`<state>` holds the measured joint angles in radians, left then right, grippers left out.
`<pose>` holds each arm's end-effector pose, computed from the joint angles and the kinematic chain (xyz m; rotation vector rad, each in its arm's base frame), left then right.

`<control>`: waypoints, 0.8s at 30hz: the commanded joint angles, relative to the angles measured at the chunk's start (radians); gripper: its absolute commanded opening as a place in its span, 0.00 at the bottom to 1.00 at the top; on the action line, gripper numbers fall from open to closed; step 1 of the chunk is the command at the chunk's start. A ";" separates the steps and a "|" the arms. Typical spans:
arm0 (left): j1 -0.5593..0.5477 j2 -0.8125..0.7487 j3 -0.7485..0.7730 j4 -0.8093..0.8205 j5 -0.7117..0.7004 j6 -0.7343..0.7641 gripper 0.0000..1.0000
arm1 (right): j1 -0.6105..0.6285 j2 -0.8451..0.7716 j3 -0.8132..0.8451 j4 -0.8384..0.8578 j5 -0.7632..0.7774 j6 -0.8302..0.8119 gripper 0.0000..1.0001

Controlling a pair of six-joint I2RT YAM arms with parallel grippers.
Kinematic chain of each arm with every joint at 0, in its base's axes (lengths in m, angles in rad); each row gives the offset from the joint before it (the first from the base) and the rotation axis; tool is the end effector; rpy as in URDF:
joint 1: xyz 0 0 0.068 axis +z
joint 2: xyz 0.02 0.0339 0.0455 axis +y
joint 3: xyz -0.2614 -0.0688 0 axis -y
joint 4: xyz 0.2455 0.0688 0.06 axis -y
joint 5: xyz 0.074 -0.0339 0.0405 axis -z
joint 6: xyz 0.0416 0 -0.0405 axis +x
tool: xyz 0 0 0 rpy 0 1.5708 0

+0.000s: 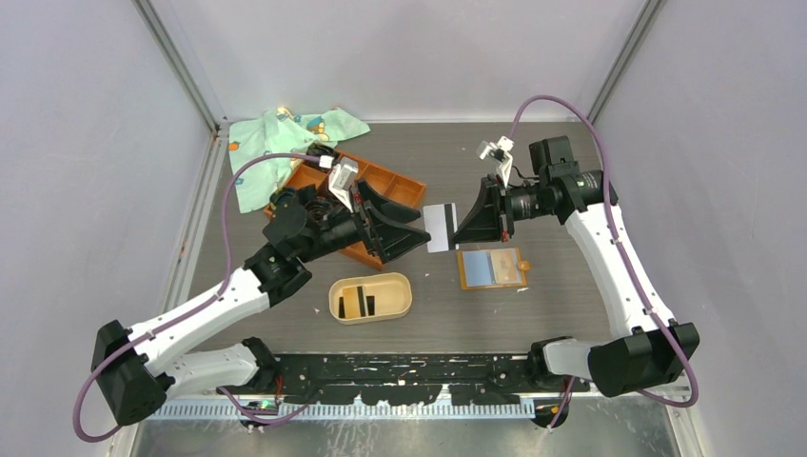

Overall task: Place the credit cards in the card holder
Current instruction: Insert the credit card into the card holder.

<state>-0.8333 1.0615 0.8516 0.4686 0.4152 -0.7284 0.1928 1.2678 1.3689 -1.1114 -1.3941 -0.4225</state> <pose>0.1580 -0.1989 0.3779 0.4780 1.4447 -1.5617 0.2114 0.0830 0.3786 -1.0513 1.7375 1.5769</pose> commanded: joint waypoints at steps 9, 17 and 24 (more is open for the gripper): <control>0.060 0.096 0.080 0.112 0.160 -0.136 0.67 | -0.001 -0.050 -0.022 0.082 -0.002 0.084 0.01; 0.062 0.168 0.131 0.099 0.207 -0.145 0.35 | -0.001 -0.048 -0.026 0.090 -0.003 0.093 0.01; 0.064 0.212 0.148 0.131 0.225 -0.176 0.00 | -0.003 -0.057 -0.036 0.091 0.048 0.095 0.18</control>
<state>-0.7738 1.2655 0.9508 0.5331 0.6125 -0.8837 0.1925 1.2491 1.3403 -1.0466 -1.3796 -0.3378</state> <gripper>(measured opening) 0.016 0.052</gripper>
